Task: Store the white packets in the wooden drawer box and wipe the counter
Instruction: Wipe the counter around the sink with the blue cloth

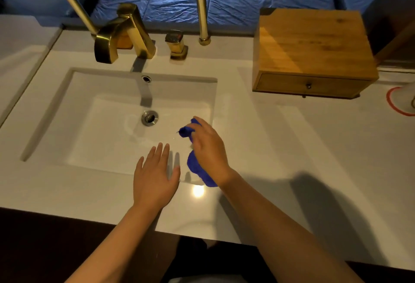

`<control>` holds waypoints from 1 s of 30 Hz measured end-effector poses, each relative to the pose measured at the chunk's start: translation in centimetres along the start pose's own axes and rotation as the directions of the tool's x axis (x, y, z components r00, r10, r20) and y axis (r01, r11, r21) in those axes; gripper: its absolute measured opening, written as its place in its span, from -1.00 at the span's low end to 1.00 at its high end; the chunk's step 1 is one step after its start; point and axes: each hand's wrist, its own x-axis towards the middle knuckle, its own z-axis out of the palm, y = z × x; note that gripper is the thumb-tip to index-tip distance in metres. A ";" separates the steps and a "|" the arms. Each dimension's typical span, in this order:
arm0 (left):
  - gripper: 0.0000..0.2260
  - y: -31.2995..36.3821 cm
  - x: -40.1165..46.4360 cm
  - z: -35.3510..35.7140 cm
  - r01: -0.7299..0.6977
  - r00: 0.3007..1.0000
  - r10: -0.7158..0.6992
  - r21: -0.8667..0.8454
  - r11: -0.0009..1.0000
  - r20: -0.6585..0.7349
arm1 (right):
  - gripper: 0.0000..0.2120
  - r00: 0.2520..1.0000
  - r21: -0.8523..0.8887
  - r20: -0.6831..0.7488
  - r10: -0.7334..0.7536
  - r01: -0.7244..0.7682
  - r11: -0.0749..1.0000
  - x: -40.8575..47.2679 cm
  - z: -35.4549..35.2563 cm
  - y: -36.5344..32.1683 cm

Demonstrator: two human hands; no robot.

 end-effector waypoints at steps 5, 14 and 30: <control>-0.40 -0.3 0.0 -0.1 -0.032 0.999 0.032 0.009 0.999 0.017 | -0.69 0.873 0.327 -0.406 0.270 -0.137 0.935 -2.3 -7.6 0.8; -0.40 -0.3 0.0 0.1 -0.036 0.999 0.035 0.023 0.999 0.021 | -0.66 0.627 0.251 -0.654 0.423 -0.347 0.904 -1.9 -20.1 8.5; -0.41 -0.1 -0.1 -0.1 -0.016 1.000 0.016 -0.019 1.000 0.024 | -0.58 0.925 -0.454 -0.360 0.120 -0.286 0.844 6.4 -4.9 2.9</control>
